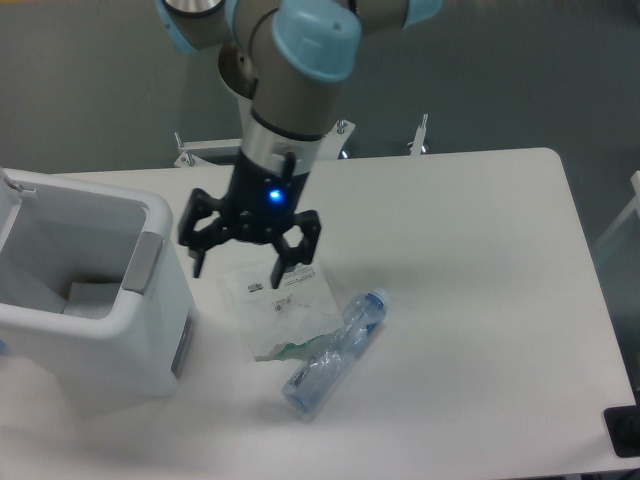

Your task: Open the trash can

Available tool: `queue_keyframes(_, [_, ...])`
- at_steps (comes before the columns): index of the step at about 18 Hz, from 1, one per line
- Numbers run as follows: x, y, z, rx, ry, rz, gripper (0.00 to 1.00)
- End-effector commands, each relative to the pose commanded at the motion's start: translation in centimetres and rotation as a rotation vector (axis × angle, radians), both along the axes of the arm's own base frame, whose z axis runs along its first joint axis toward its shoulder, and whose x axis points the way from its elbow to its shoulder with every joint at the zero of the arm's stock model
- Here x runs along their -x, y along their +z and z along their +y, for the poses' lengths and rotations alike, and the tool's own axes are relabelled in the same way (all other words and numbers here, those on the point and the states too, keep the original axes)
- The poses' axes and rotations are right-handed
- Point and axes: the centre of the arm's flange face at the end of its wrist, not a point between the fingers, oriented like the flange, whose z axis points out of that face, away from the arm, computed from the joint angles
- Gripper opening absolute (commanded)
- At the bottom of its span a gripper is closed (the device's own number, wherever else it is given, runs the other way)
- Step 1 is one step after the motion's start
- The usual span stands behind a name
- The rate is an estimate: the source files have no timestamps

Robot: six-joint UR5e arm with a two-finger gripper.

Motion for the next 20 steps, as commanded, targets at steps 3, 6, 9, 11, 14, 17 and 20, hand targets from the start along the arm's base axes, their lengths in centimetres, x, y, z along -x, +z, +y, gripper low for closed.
queue_keyframes(3, [2.3,-0.6,-1.8,0.006,0.037,-0.001,1.0])
queue_keyframes(6, [2.8,-1.9,-2.9,0.019,0.007,0.01,1.0])
queue_keyframes(9, [4.2,-3.1,-5.7,0.094,0.009,0.072,1.0])
queue_keyframes(11, [5.4,-3.7,-7.0,0.129,0.007,0.1,1.0])
queue_keyframes(14, [7.7,-4.1,-9.2,0.139,0.001,0.124,1.0])
queue_keyframes(17, [9.8,-4.8,-11.1,0.154,-0.043,0.16,1.0])
queue_keyframes(20, [11.9,-5.4,-13.8,0.241,-0.058,0.217,1.0])
